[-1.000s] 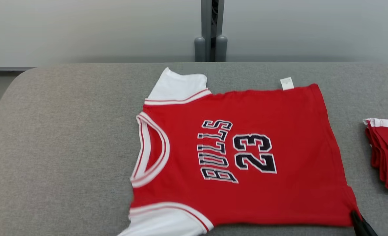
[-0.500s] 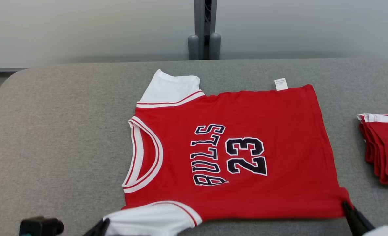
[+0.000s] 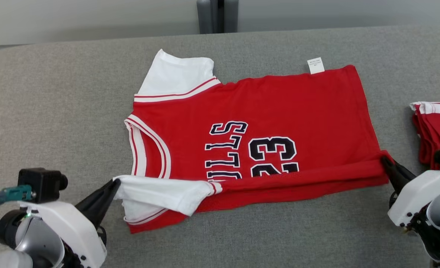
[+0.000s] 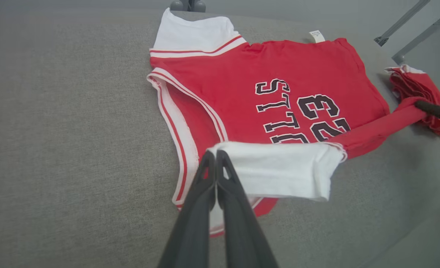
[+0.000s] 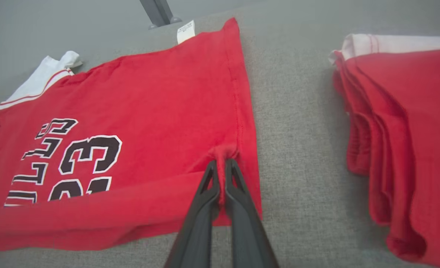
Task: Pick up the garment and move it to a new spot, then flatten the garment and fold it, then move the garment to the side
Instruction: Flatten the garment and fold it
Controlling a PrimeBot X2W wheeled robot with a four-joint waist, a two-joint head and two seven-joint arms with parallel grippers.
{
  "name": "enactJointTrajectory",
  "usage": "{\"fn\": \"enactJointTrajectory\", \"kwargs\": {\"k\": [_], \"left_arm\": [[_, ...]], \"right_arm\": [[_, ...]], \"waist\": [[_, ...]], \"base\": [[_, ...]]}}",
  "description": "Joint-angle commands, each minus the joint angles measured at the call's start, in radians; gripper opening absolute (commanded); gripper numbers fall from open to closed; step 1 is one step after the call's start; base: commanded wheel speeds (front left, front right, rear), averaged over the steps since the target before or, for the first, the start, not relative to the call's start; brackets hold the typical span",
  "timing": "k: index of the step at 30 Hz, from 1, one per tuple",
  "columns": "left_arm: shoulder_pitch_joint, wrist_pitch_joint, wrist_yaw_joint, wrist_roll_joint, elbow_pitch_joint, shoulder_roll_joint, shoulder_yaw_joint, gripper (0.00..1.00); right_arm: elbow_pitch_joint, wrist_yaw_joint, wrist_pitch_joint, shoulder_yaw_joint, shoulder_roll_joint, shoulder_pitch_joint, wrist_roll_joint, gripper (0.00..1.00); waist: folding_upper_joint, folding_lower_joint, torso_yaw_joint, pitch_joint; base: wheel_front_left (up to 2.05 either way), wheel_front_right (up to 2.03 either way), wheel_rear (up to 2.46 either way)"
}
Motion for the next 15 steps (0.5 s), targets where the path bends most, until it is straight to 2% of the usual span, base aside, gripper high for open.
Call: {"fn": "enactJointTrajectory", "kwargs": {"k": [1, 4, 11, 12, 13, 14, 15], "left_arm": [[-0.053, 0.013, -0.026, -0.014, 0.041, -0.026, -0.007, 0.00], [-0.094, 0.024, -0.047, -0.012, 0.094, -0.036, -0.013, 0.00], [-0.197, 0.014, -0.118, -0.031, 0.242, -0.104, -0.022, 0.00], [-0.209, 0.004, -0.126, -0.034, 0.259, -0.114, -0.017, 0.36], [-0.217, -0.005, -0.132, -0.037, 0.276, -0.122, -0.012, 0.88], [-0.222, -0.012, -0.138, -0.039, 0.291, -0.130, -0.012, 1.00], [-0.226, -0.032, -0.141, -0.045, 0.303, -0.145, -0.002, 1.00]], "right_arm": [[0.031, 0.000, 0.007, 0.010, -0.013, -0.034, -0.014, 0.00], [0.067, 0.000, -0.001, 0.020, -0.006, -0.066, -0.006, 0.00], [0.161, 0.000, -0.055, 0.063, -0.006, -0.146, 0.023, 0.00], [0.164, 0.000, -0.077, 0.065, -0.006, -0.157, 0.036, 0.17], [0.170, 0.000, -0.097, 0.066, 0.000, -0.167, 0.057, 0.48], [0.174, 0.000, -0.112, 0.071, 0.004, -0.169, 0.075, 1.00], [0.173, 0.000, -0.137, 0.070, 0.005, -0.171, 0.089, 1.00]], "waist": [[0.0000, 0.0000, -0.002, 0.038], [0.0000, 0.0000, -0.006, 0.057], [0.0000, 0.0000, -0.020, 0.091], [0.0000, 0.0000, -0.020, 0.091], [0.0000, 0.0000, -0.021, 0.092], [0.0000, 0.0000, -0.022, 0.091], [0.0000, 0.0000, -0.022, 0.090]], "base": [[0.00, 0.00, 0.00], [0.00, 0.00, 0.00], [0.00, 0.00, 0.00], [0.00, 0.00, 0.00], [0.00, 0.00, 0.00], [0.00, 0.00, 0.00], [0.00, 0.00, 0.00]]}}
